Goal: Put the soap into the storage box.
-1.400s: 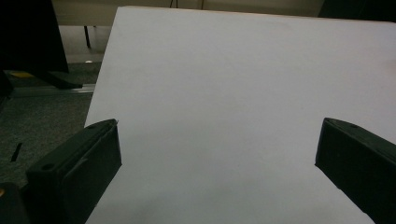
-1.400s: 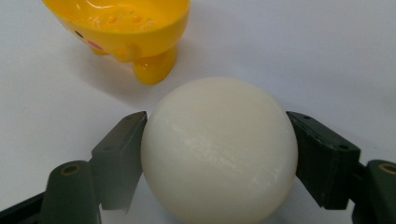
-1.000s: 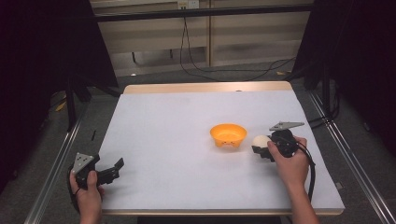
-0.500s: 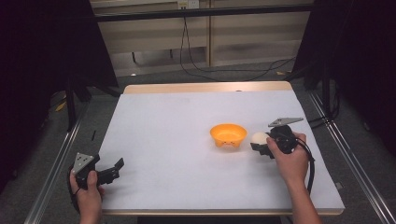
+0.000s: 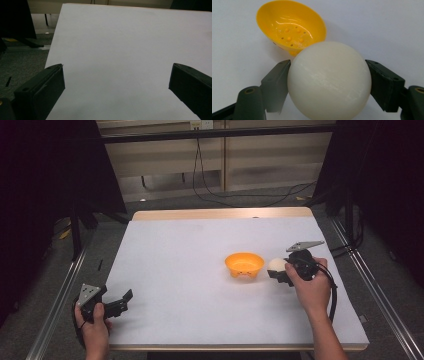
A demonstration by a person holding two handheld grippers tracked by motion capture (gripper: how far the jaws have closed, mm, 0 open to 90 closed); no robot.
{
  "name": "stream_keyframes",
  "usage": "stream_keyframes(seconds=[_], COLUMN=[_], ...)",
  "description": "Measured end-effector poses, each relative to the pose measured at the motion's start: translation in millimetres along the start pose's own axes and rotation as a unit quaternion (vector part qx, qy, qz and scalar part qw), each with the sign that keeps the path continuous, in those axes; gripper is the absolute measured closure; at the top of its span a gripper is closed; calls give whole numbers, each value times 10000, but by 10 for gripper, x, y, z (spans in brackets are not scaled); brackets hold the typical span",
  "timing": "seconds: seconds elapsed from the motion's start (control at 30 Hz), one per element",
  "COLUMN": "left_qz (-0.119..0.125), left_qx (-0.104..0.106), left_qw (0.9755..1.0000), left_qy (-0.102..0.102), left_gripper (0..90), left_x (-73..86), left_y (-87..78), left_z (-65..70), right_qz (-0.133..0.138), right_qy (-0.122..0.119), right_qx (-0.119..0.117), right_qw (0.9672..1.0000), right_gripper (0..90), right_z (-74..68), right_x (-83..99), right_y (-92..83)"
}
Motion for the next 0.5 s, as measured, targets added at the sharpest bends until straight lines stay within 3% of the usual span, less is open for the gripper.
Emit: stream_keyframes(seconds=[0.5], left_qz=[-7], left_qx=[8], left_qw=[10000], left_qy=[-8], left_gripper=[1], left_x=[0], left_y=[1], left_z=[-2], right_qz=[30], right_qy=[-144], right_qx=[-30], right_qw=[9999], right_gripper=[238], right_z=[-85], right_x=[-153], right_y=[37])
Point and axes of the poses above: each handheld gripper's, and its own axes: y roughly forward along the jaws, x roughly out of its underside, z roughly to its right, the point moved 7 cm from there along y, roughly forward along the jaws, and after that the axes turned 3 degrees about z, right-handed, at the moved point
